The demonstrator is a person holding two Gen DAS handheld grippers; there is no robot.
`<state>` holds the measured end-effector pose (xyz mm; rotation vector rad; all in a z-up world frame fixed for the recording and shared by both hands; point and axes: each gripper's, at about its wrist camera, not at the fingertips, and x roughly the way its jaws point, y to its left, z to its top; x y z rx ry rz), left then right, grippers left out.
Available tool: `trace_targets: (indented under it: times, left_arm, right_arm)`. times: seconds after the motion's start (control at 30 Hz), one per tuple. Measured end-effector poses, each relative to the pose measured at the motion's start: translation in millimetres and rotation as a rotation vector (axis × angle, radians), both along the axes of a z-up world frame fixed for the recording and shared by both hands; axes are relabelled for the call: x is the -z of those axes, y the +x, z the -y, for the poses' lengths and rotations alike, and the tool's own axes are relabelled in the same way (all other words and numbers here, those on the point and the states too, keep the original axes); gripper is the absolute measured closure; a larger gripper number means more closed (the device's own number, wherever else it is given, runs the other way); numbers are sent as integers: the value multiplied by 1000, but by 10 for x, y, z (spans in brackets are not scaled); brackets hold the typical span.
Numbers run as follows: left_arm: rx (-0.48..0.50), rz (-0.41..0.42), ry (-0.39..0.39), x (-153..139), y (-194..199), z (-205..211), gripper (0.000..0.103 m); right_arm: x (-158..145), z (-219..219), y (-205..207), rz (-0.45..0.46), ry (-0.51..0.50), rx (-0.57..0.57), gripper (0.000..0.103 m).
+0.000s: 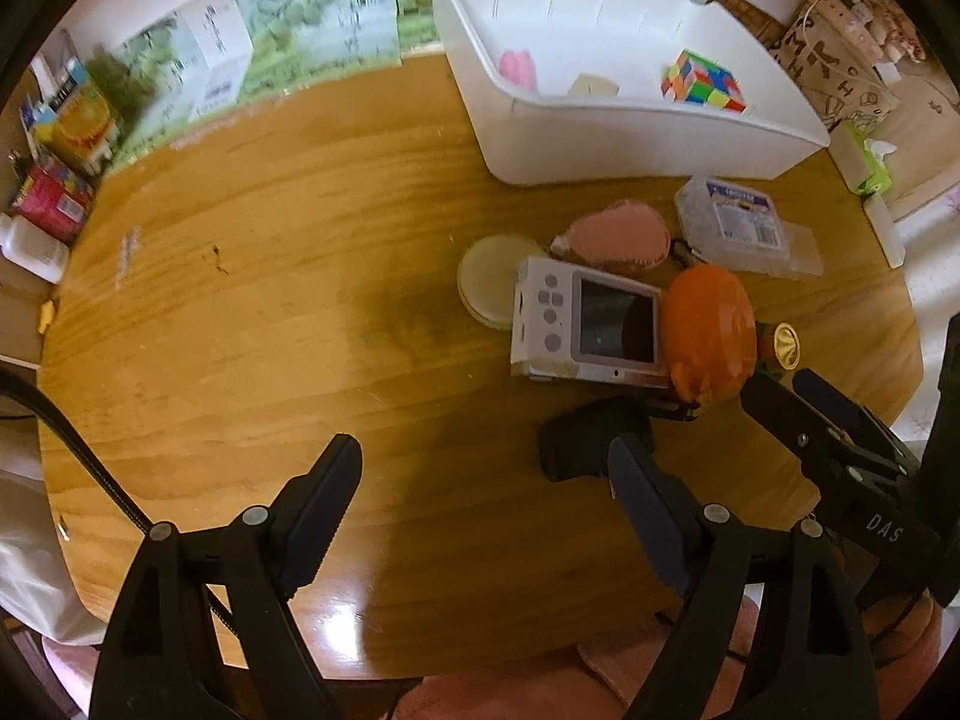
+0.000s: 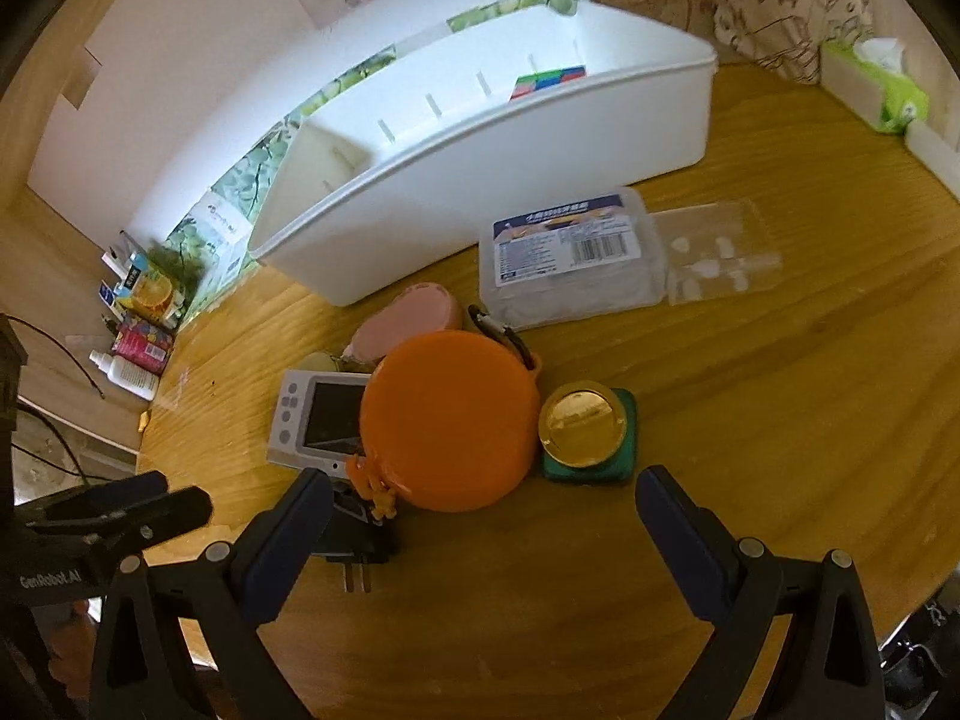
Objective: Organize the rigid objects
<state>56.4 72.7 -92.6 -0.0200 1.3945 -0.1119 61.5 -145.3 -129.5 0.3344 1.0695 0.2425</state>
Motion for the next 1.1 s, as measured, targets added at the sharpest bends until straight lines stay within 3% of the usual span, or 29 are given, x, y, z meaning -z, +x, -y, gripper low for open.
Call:
trace_targets:
  times: [0.4,0.7,0.97,1.1]
  left_arm:
    - [28,-151,11,260,-9,133,16]
    - [80,-196,28,357,40,236,16]
    - [98,-224,14,406,90,297,16]
    - [91,-251,9,417,188,379,16]
  right_arm:
    - [33,74,282,-77,57,-40,1]
    - [212,231,323,-285,160,-15,1]
    - [463,366,352,-498,513,84,1]
    - [476,363,401,-535,536,119,1]
